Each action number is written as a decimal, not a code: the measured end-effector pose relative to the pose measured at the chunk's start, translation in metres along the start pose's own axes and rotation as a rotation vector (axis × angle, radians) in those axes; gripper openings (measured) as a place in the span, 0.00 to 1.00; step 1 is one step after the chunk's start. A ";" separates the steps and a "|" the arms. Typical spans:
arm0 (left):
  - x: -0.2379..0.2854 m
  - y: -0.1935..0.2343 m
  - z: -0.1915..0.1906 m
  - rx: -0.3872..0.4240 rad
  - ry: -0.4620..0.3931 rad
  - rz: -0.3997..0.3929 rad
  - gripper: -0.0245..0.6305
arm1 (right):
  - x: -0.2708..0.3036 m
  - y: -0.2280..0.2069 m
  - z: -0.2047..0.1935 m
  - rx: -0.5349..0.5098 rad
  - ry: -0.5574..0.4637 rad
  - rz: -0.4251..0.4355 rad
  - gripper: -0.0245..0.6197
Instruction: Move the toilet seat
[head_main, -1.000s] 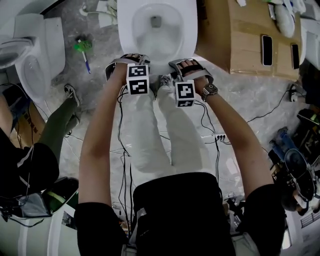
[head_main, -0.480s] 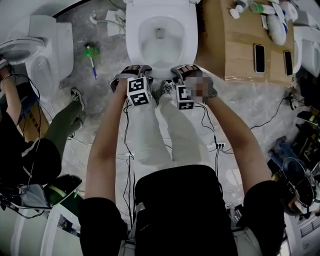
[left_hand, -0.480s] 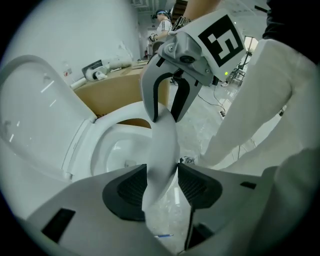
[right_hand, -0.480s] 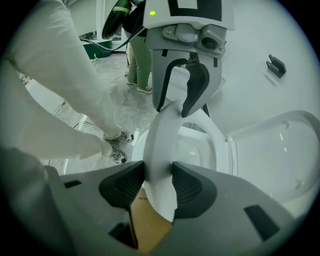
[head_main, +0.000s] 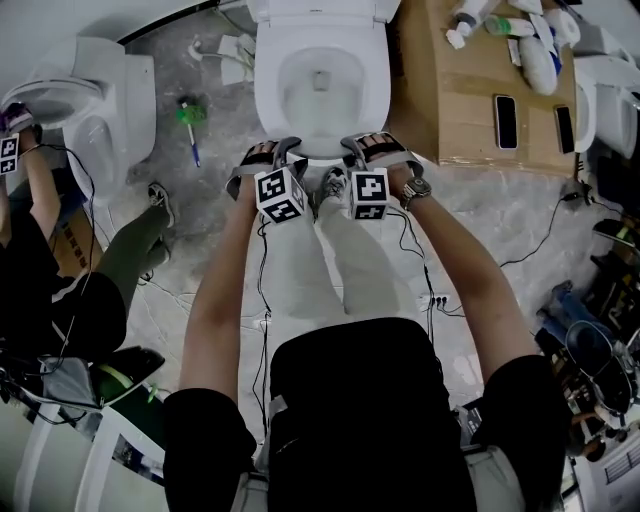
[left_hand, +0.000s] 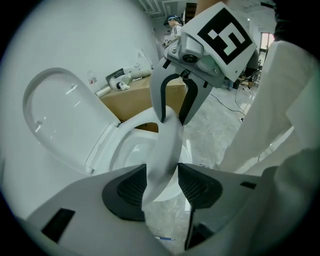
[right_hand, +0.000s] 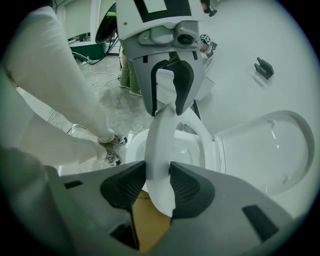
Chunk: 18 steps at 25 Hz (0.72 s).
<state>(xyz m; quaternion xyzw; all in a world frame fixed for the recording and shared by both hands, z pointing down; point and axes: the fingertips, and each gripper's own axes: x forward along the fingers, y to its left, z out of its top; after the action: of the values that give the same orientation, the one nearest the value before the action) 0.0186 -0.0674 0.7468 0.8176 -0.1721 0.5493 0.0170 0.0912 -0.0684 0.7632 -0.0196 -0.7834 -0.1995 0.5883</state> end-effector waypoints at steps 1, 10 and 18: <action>-0.002 0.001 0.002 0.000 -0.003 0.022 0.35 | -0.003 -0.002 0.000 0.009 0.000 -0.007 0.29; -0.023 0.022 0.025 0.028 -0.035 0.151 0.35 | -0.030 -0.028 0.004 0.029 -0.010 -0.068 0.26; -0.046 0.045 0.036 0.025 -0.038 0.190 0.30 | -0.054 -0.054 0.006 0.052 -0.013 -0.109 0.24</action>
<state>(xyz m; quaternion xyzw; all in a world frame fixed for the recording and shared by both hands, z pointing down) 0.0218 -0.1050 0.6833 0.8079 -0.2422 0.5351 -0.0486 0.0879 -0.1054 0.6958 0.0372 -0.7920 -0.2106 0.5718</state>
